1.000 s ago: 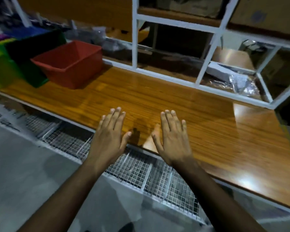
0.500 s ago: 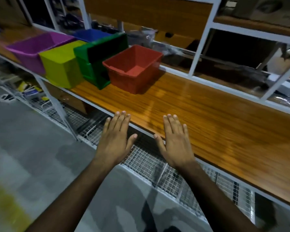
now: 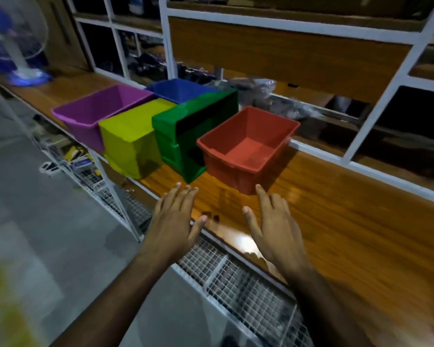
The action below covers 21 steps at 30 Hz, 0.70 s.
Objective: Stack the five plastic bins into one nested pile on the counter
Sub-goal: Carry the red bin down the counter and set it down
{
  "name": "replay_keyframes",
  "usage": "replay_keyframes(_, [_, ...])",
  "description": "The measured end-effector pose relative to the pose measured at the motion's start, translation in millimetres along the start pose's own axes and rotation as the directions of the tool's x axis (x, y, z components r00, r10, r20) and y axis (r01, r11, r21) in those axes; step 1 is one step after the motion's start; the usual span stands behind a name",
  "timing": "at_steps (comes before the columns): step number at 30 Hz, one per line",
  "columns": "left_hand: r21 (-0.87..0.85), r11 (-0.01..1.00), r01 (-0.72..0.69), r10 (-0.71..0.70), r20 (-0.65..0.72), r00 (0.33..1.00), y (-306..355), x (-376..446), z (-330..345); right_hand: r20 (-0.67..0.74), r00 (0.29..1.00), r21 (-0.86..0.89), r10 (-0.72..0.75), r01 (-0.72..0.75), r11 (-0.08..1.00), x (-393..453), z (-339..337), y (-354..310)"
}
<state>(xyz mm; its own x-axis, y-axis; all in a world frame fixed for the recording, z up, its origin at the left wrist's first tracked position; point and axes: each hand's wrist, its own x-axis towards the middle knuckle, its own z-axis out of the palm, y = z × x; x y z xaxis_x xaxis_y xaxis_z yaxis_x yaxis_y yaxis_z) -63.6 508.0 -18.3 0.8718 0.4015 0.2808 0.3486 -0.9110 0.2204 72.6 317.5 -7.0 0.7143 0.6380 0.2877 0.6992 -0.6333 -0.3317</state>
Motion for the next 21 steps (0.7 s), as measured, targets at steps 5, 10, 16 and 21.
replay_keyframes(5, [-0.011, 1.0, -0.01, 0.01, -0.025, 1.0, -27, 79, 2, -0.042, 0.999, 0.021, 0.032, -0.031, 0.999, 66, 16, 4])
replay_keyframes(10, [-0.179, 0.982, -0.059, 0.058, -0.009, 0.998, -40, 143, 17, -0.006, 0.989, 0.052, 0.145, -0.145, 0.988, 115, 21, 13])
replay_keyframes(16, [-0.271, 0.96, -0.067, 0.074, 0.016, 0.997, -51, 230, 42, -0.004, 0.916, 0.017, 0.402, -0.402, 0.916, 161, 32, 29])
replay_keyframes(21, [-0.519, 0.848, 0.102, -0.081, 0.062, 0.995, -58, 271, 50, -0.098, 0.841, 0.158, 0.531, -0.514, 0.843, 182, 33, 40])
